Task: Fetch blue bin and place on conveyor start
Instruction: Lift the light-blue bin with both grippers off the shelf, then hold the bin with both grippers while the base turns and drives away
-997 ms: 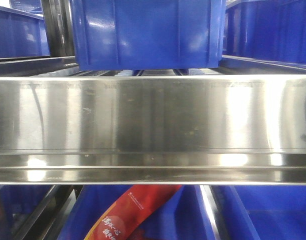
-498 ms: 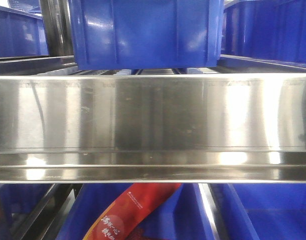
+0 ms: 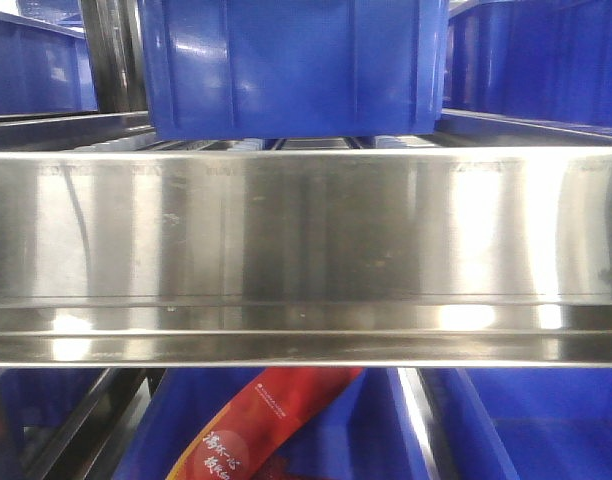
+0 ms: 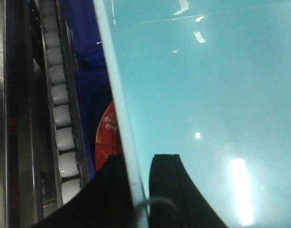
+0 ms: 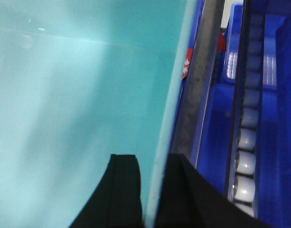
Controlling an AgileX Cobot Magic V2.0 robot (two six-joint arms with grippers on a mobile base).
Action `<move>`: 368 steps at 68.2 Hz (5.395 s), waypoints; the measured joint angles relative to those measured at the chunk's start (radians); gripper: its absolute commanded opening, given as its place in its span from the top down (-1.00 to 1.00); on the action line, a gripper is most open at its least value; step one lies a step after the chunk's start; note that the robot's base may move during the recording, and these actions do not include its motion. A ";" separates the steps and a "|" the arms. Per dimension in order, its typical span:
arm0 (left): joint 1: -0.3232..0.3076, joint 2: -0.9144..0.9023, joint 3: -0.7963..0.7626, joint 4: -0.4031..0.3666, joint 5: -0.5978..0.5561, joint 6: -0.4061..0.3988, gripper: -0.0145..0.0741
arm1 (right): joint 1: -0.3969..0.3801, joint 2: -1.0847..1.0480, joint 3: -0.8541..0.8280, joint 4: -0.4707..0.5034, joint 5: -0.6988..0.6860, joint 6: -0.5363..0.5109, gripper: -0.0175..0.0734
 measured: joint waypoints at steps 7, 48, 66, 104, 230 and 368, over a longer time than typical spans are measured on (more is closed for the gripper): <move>0.000 0.000 0.000 0.005 -0.034 0.000 0.92 | 0.000 0.000 0.000 -0.006 -0.035 0.000 0.95; 0.000 0.000 0.002 0.038 -0.302 0.000 0.92 | -0.002 0.000 0.000 -0.044 -0.168 0.000 0.95; 0.000 0.000 0.004 0.054 -0.437 0.008 0.92 | -0.006 0.000 0.000 -0.052 -0.216 0.000 0.95; 0.004 0.000 0.004 0.074 -0.509 0.014 0.92 | -0.010 0.017 0.000 -0.061 -0.307 0.000 0.95; 0.006 0.000 0.005 0.074 -0.515 0.016 0.92 | -0.010 0.017 0.000 -0.059 -0.310 0.000 0.95; 0.006 0.000 0.005 0.096 -0.517 0.016 0.92 | -0.010 0.021 0.000 -0.054 -0.313 0.000 0.95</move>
